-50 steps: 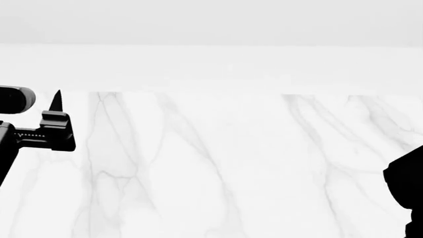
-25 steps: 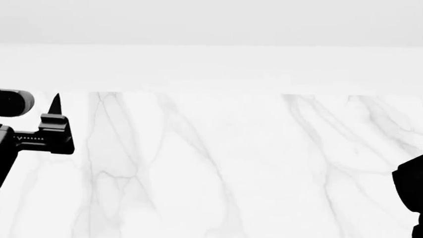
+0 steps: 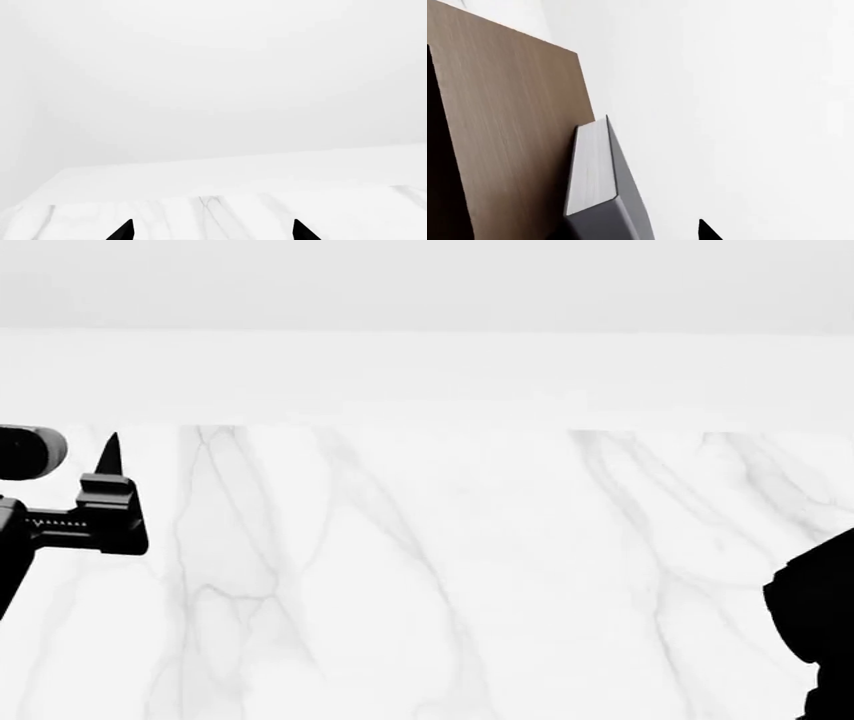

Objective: Pick up the book on the left and place it on top of the shelf.

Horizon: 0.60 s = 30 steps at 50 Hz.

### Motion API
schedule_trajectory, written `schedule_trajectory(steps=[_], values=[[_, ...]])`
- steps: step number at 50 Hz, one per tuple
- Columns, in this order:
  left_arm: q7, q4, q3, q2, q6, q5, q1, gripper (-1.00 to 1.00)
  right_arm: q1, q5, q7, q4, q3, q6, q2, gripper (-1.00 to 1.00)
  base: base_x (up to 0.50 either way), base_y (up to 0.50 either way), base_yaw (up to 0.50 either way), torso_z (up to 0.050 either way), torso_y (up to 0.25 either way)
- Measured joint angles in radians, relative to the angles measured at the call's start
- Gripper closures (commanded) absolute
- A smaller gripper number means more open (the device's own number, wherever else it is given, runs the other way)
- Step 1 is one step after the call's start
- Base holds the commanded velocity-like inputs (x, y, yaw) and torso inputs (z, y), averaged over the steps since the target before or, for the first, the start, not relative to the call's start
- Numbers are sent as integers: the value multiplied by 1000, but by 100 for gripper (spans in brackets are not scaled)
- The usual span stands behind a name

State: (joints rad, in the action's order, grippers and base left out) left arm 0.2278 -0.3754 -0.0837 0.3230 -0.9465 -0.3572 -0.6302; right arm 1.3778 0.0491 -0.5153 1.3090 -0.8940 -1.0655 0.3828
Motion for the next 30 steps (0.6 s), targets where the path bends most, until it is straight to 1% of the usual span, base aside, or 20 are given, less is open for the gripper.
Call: schedule_trajectory(steps=[8, 19, 30], values=[[1, 6, -3, 0, 6, -1, 2, -100, 9, -9, 23, 0, -39, 50, -26, -100, 0, 0, 0, 0, 0], [2, 10, -4, 1, 12, -4, 4, -100, 42, -33, 82, 0, -128, 166, -92, -100, 0, 0, 0, 0, 0], [4, 12, -3, 4, 15, -9, 6, -100, 69, -43, 116, 0, -188, 260, -150, -100, 0, 0, 0, 0, 0]])
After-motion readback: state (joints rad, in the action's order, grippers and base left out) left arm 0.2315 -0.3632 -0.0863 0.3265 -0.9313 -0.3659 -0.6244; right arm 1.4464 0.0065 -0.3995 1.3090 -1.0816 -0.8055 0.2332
